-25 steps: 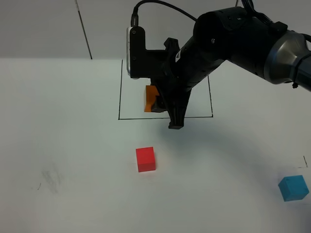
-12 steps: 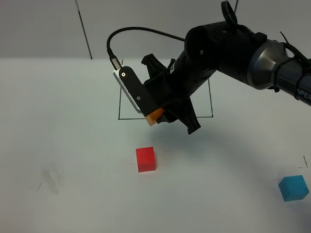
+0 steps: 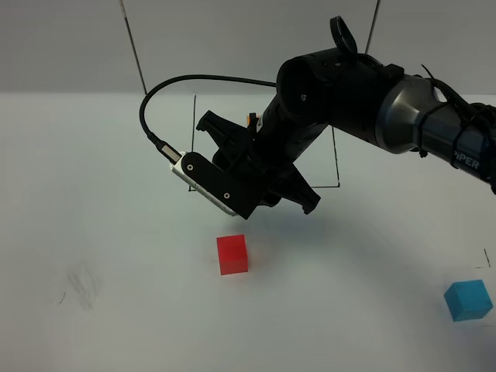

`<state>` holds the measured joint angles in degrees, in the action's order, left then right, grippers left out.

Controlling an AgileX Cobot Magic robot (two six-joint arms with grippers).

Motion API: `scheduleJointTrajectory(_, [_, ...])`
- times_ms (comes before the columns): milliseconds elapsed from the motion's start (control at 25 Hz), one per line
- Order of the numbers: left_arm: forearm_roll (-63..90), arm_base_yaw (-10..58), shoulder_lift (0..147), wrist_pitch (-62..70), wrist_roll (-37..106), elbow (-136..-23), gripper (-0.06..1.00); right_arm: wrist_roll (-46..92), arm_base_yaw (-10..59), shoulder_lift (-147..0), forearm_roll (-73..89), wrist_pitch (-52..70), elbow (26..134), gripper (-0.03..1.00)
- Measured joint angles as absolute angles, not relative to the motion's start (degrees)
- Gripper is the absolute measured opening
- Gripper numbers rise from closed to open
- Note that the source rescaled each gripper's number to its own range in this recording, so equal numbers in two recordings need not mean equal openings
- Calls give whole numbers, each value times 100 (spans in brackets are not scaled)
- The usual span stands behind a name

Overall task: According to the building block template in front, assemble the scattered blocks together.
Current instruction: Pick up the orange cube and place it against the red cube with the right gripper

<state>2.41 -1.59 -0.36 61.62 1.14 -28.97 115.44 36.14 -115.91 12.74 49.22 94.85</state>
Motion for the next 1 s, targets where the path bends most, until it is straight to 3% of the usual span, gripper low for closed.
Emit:
scheduleJointTrajectory(600, [241, -159, -36, 6162, 114, -2897, 0, 11948, 3614, -11591, 1269, 5243, 9485, 51])
scheduleJointTrajectory(1000, [241, -159, -36, 6162, 114, -2897, 0, 11948, 3614, -11591, 1276, 4646, 9485, 51])
